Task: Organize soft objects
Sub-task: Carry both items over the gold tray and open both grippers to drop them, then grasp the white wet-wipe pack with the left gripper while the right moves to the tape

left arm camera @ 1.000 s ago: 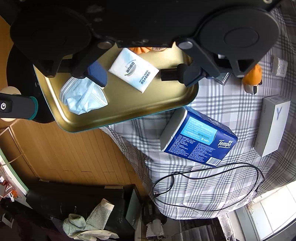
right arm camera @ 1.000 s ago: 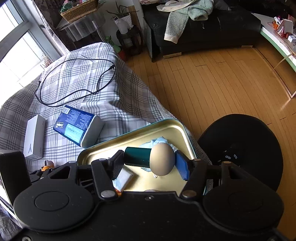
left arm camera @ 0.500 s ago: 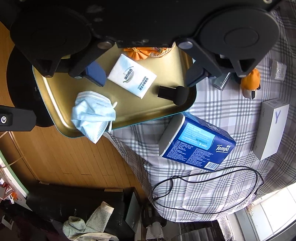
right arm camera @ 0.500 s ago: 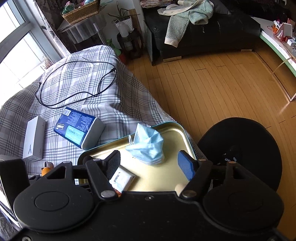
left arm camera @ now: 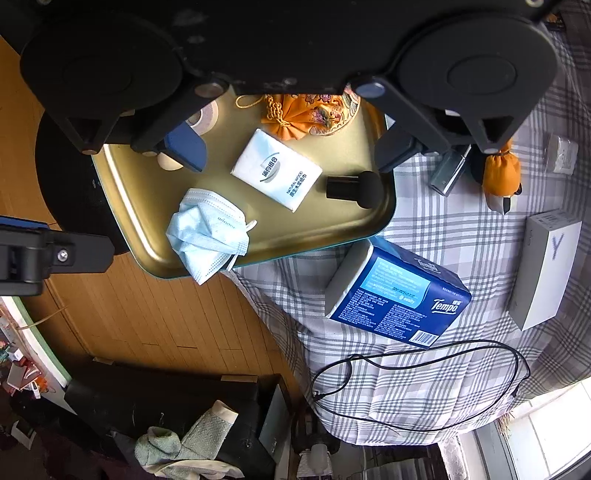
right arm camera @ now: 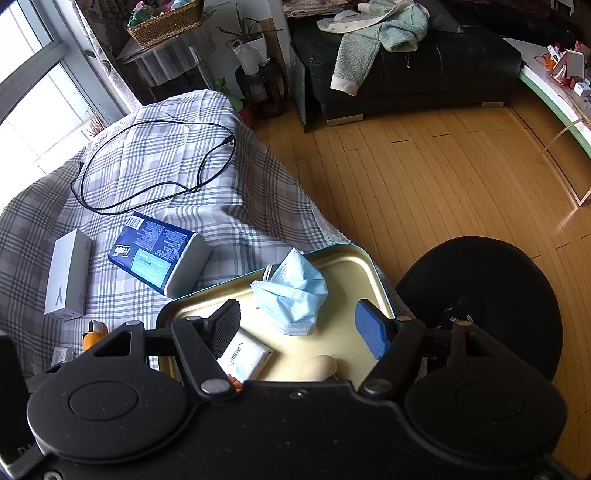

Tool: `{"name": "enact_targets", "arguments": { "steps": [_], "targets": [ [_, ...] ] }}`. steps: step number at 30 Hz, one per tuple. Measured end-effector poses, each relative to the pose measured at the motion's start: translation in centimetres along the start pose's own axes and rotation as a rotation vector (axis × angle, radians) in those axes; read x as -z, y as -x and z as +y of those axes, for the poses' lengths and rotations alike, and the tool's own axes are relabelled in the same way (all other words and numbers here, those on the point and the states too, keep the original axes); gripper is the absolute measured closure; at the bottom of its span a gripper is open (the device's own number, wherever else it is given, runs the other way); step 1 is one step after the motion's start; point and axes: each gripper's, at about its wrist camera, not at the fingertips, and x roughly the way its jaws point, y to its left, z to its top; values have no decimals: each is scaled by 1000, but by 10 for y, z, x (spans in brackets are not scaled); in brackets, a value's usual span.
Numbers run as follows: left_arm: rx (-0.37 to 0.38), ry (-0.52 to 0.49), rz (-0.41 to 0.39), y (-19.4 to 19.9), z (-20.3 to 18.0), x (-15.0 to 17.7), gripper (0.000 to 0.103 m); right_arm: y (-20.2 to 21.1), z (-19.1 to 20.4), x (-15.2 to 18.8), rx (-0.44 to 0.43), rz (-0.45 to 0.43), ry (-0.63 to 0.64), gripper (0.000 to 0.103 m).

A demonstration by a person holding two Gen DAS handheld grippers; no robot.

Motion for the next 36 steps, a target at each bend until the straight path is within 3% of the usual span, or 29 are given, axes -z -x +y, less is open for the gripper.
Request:
{"name": "enact_targets", "arguments": {
  "steps": [10,20,28,36],
  "targets": [
    [75,27,-67,54,8,14,3,-5,8,2,13,7,23,37],
    [138,37,-185,122,21,27,1,-11,20,6,22,20,54,37],
    [19,62,-235,141,75,39,1,-14,38,8,-5,30,84,37],
    [-146,204,-244,136,171,35,1,-18,66,15,-46,50,131,37]
  ]
}}
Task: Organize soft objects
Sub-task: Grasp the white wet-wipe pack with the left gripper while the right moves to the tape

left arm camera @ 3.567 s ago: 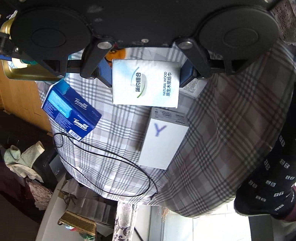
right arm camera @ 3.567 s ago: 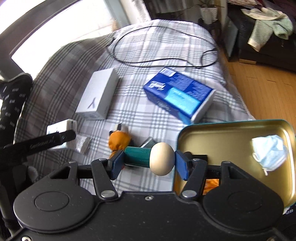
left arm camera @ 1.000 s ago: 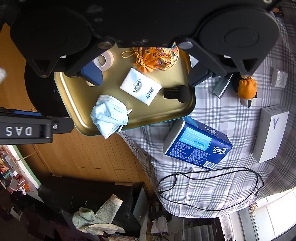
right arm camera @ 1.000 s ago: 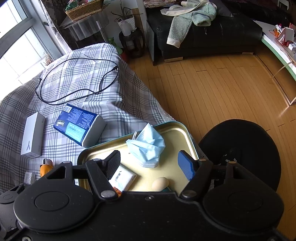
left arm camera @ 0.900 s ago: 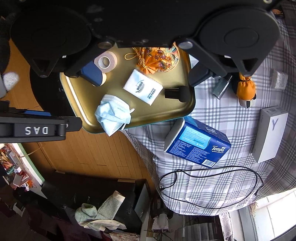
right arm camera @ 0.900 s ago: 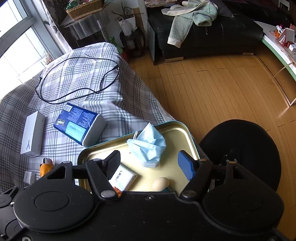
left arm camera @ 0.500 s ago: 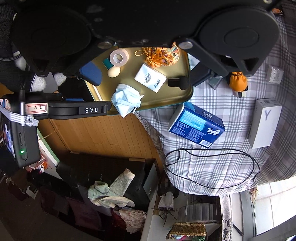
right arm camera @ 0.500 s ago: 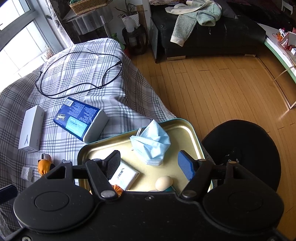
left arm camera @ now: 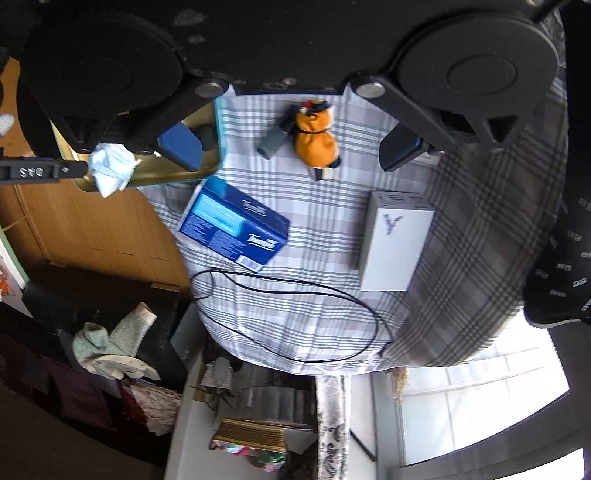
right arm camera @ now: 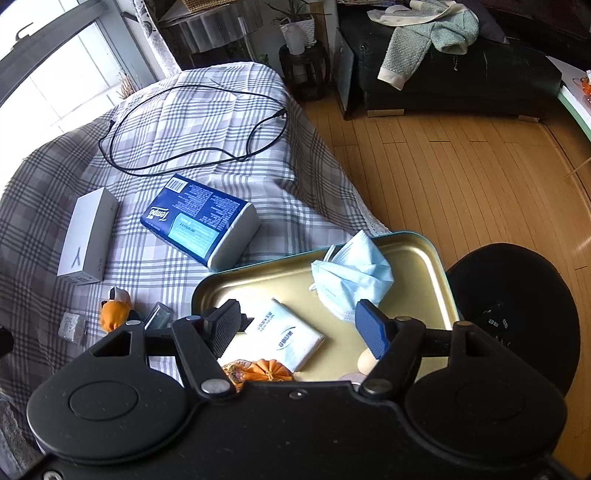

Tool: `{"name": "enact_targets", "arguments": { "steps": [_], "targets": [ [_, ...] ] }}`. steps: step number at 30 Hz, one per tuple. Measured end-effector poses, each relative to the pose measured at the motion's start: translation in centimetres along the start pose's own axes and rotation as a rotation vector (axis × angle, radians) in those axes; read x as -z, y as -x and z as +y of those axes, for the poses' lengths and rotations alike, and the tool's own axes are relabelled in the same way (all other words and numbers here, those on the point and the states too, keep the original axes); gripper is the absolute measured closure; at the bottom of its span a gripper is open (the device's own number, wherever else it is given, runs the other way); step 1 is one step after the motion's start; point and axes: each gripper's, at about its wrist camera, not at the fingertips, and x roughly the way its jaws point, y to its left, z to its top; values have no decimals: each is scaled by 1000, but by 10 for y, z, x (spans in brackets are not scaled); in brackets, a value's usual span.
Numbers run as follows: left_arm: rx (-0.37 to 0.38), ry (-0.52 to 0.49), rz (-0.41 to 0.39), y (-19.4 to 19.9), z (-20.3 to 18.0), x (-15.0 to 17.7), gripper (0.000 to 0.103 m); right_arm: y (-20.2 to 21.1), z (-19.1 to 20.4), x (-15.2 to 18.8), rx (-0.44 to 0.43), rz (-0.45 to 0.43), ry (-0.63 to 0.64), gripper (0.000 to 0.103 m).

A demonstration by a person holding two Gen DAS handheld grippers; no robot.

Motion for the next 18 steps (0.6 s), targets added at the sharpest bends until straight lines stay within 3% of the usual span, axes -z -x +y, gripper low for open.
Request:
{"name": "enact_targets", "arguments": {
  "steps": [7,18],
  "targets": [
    [-139,33,20,-30,60,-6,1,-11,34,5,-37,30,61,37],
    [-241,98,165,-124,122,12,1,-35,84,13,-85,69,122,37]
  ]
}}
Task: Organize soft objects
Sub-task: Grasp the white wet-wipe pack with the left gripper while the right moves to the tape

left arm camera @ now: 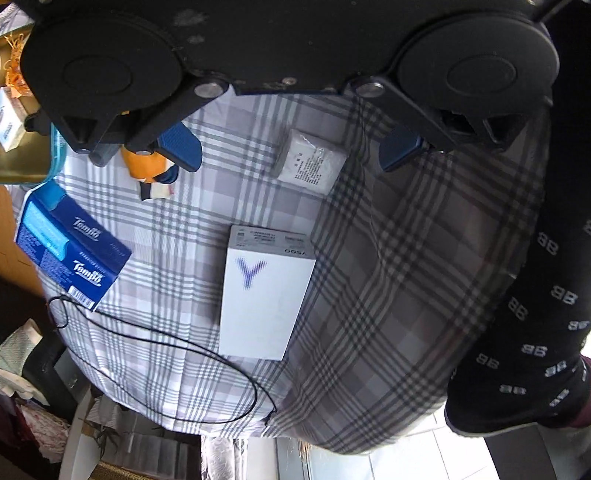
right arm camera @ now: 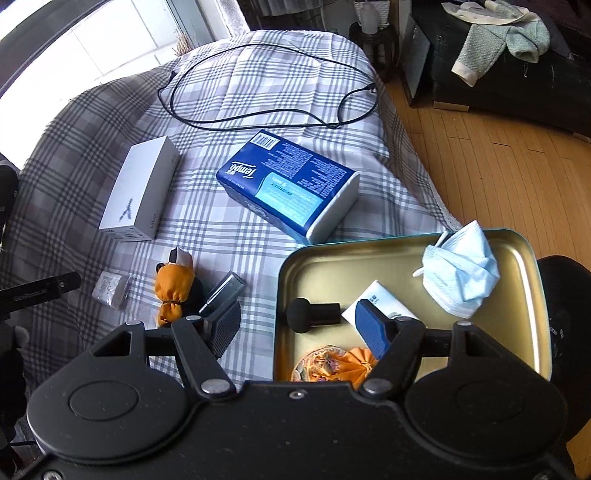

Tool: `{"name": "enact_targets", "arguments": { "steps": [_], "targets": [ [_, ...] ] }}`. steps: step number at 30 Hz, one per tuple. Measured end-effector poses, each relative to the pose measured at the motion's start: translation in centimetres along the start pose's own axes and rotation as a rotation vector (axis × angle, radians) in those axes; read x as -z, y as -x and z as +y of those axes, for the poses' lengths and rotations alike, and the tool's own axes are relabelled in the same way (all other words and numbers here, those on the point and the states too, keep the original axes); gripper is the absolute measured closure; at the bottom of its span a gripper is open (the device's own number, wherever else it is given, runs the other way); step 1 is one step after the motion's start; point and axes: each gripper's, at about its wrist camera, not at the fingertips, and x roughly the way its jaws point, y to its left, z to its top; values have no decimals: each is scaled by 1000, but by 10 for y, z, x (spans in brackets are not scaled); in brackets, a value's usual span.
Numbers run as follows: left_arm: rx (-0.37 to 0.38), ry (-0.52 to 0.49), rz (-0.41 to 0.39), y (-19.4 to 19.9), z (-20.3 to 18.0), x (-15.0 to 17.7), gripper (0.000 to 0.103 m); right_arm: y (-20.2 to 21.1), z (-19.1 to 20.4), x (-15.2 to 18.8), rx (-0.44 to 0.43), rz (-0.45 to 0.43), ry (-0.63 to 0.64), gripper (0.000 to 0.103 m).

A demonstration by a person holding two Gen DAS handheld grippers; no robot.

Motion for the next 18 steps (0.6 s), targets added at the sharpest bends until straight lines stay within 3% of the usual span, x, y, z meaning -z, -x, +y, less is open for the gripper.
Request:
{"name": "enact_targets", "arguments": {
  "steps": [9,18],
  "targets": [
    [-69,-19,21,-75,-9,2,1,-25,24,2,-7,29,20,37],
    [-86,-32,-5,-112,-8,-1,1,-46,46,2,-24,38,51,37]
  ]
}}
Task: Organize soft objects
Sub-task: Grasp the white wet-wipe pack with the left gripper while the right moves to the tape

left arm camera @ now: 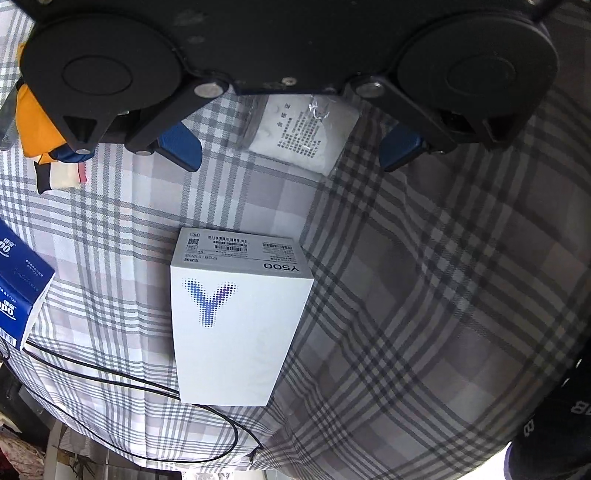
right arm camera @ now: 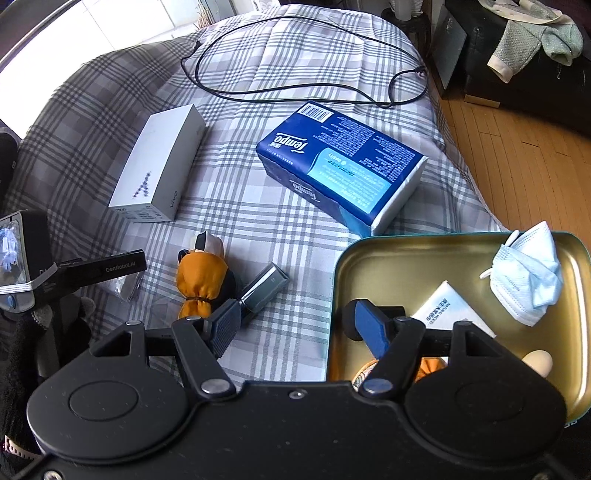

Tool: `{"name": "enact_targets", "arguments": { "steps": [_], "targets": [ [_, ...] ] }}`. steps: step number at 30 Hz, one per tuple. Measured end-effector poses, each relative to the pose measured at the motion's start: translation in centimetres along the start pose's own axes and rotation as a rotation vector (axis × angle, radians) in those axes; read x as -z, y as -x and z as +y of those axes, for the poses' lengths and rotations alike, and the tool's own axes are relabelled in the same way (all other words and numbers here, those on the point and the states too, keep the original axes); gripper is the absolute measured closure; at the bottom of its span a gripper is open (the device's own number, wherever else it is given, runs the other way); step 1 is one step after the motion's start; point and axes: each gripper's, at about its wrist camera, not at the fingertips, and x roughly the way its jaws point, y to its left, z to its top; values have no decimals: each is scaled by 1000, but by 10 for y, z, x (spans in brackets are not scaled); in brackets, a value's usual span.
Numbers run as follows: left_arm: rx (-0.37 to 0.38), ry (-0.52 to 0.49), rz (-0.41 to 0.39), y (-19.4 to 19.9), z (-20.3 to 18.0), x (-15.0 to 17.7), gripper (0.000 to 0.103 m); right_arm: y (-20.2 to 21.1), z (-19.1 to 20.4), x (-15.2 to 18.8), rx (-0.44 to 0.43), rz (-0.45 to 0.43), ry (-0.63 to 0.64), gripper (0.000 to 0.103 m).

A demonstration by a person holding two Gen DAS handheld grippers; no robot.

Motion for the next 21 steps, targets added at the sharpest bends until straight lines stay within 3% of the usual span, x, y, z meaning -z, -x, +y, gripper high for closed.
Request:
{"name": "enact_targets", "arguments": {
  "steps": [11,15,21],
  "targets": [
    [64,74,78,-33,8,8,2,-18,16,-2,5,-5,35,37],
    [137,92,97,-30,8,9,21,-25,20,-5,20,-7,56,37],
    [161,105,115,-21,5,14,32,-38,30,-6,43,4,87,37]
  ]
}}
